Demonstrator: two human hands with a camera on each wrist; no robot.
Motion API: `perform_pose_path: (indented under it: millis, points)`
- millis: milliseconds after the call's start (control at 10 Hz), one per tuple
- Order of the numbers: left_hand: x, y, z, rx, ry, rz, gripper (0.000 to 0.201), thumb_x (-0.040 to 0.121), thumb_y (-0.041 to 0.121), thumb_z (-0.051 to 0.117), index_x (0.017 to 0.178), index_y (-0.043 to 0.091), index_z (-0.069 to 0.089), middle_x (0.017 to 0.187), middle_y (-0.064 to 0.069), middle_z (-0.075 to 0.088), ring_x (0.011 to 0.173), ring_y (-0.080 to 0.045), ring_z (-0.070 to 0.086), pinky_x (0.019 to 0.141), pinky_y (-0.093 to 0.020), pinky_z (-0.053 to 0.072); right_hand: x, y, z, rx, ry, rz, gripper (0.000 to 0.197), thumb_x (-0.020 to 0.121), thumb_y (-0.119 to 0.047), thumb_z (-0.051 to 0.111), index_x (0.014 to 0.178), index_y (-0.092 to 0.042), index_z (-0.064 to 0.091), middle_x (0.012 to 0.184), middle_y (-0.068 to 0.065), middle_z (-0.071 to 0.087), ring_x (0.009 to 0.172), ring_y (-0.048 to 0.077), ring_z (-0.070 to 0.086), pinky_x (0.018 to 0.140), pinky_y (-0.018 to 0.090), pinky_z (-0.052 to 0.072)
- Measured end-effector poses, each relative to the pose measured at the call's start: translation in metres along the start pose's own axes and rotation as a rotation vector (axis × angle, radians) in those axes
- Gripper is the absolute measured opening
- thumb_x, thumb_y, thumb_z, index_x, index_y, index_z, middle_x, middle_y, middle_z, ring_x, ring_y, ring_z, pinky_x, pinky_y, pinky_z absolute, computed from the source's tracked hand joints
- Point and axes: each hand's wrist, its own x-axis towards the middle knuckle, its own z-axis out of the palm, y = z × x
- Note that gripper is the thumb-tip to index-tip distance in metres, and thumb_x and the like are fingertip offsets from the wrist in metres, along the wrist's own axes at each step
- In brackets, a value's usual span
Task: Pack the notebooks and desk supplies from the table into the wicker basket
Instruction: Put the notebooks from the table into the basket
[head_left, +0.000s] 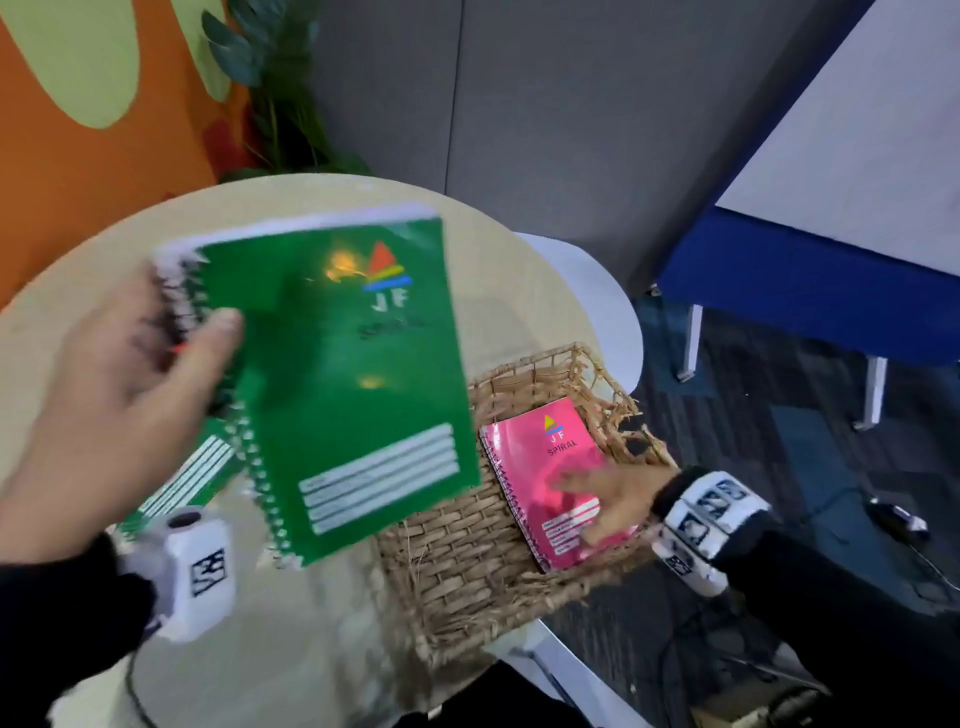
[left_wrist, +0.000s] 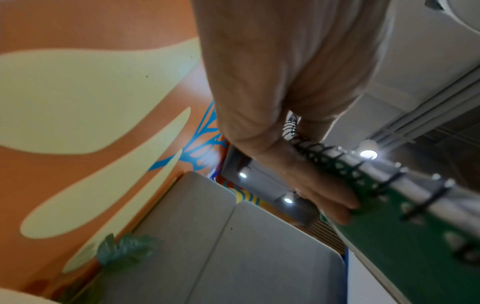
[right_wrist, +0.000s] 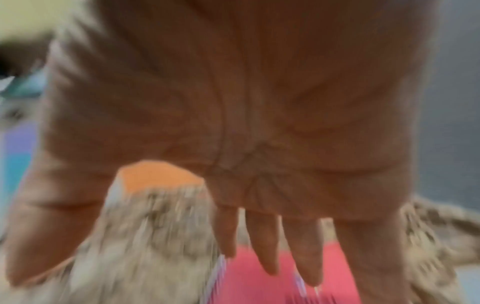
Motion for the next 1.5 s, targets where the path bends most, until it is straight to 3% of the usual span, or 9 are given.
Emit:
perform_pose_path:
  millis: [100, 300, 400, 500, 700, 900, 1000, 1200, 1500]
  points:
    - [-0.031, 0.112, -0.037, -0.214, -0.335, -0.251, 0.014, 0.094, 0.03, 0.052, 0.089, 0.042, 0.057, 0.068, 0.015, 0.054, 0.059, 0.0, 0.05, 0.062, -0.023, 0.048, -0.053, -0.029, -0.03, 0.405, 0.313, -0.255, 0.109, 0.061, -0.058, 0.076, 0.147, -0.041, 0.011, 0.156, -0.003, 0.027, 0.14, 0.015, 0.034, 0.115, 0.044, 0.031]
    - [-0.038, 0.103, 0.033, -0.195, -0.401, -0.346, 0.021, 0.099, 0.022, 0.046, 0.093, 0.041, 0.053, 0.072, 0.032, 0.056, 0.068, 0.013, 0.05, 0.073, -0.022, 0.044, -0.087, -0.053, -0.021, 1.217, 0.712, -0.624, 0.036, 0.084, -0.012, 0.062, 0.12, -0.018, 0.059, 0.115, 0.006, 0.071, 0.103, 0.02, 0.068, 0.088, 0.032, 0.056]
    - [-0.05, 0.105, 0.045, -0.109, -0.55, -0.366, 0.022, 0.099, 0.028, 0.047, 0.119, 0.036, 0.053, 0.101, 0.034, 0.06, 0.094, 0.009, 0.061, 0.087, -0.028, 0.053, -0.077, -0.038, -0.02, 1.219, 0.792, -0.495, 0.033, 0.088, 0.001, 0.055, 0.114, -0.019, 0.063, 0.108, 0.004, 0.074, 0.097, 0.019, 0.07, 0.083, 0.029, 0.058]
    - [-0.066, 0.079, 0.027, 0.149, -0.558, -0.417, 0.029, 0.097, 0.031, 0.05, 0.126, 0.029, 0.055, 0.105, 0.01, 0.067, 0.093, -0.009, 0.067, 0.081, -0.02, 0.053, -0.046, 0.001, -0.023, 1.089, 0.69, -0.29, 0.038, 0.091, 0.007, 0.051, 0.124, -0.011, 0.056, 0.112, 0.005, 0.072, 0.104, 0.021, 0.069, 0.082, 0.025, 0.058]
    - [-0.103, 0.038, -0.034, 0.262, -0.405, -0.582, 0.023, 0.096, 0.023, 0.055, 0.086, 0.044, 0.059, 0.07, 0.001, 0.065, 0.058, -0.004, 0.064, 0.055, -0.011, 0.04, 0.018, 0.034, -0.021, 0.733, 0.548, 0.073, 0.045, 0.089, -0.003, 0.059, 0.133, -0.008, 0.049, 0.124, 0.015, 0.063, 0.108, 0.028, 0.063, 0.096, 0.04, 0.051]
    - [-0.142, 0.012, -0.082, 0.394, -0.233, -0.811, 0.016, 0.094, 0.015, 0.058, 0.086, 0.03, 0.061, 0.072, 0.001, 0.067, 0.068, -0.02, 0.064, 0.065, -0.019, 0.046, 0.041, 0.026, -0.03, -0.064, 0.403, 0.418, 0.042, 0.089, -0.029, 0.057, 0.121, -0.003, 0.057, 0.122, 0.016, 0.063, 0.11, 0.026, 0.061, 0.09, 0.032, 0.049]
    - [-0.15, 0.0, -0.096, 0.458, -0.173, -0.886, 0.009, 0.094, 0.017, 0.058, 0.092, 0.023, 0.063, 0.079, -0.003, 0.066, 0.08, -0.027, 0.063, 0.07, -0.029, 0.042, 0.037, 0.014, -0.029, -0.147, 0.314, 0.461, 0.037, 0.092, -0.026, 0.051, 0.121, -0.002, 0.057, 0.123, 0.013, 0.063, 0.112, 0.024, 0.061, 0.089, 0.027, 0.049]
    - [-0.139, -0.06, -0.127, 0.558, 0.009, -1.138, 0.045, 0.093, 0.022, 0.059, 0.131, 0.0, 0.048, 0.126, -0.02, 0.059, 0.114, -0.035, 0.058, 0.095, -0.037, 0.044, 0.009, -0.028, -0.036, -0.03, 0.604, 0.513, 0.045, 0.088, -0.034, 0.059, 0.121, -0.004, 0.053, 0.12, 0.019, 0.063, 0.109, 0.031, 0.061, 0.086, 0.034, 0.048]
    - [-0.095, -0.148, -0.131, 0.477, 0.192, -1.528, 0.111, 0.076, 0.042, 0.077, 0.152, 0.005, 0.004, 0.152, -0.022, 0.02, 0.136, -0.045, 0.037, 0.109, -0.054, 0.038, -0.003, -0.182, -0.098, 0.115, 0.9, -0.007, 0.048, 0.084, -0.034, 0.066, 0.128, -0.019, 0.054, 0.117, 0.005, 0.068, 0.101, 0.026, 0.067, 0.086, 0.037, 0.049]
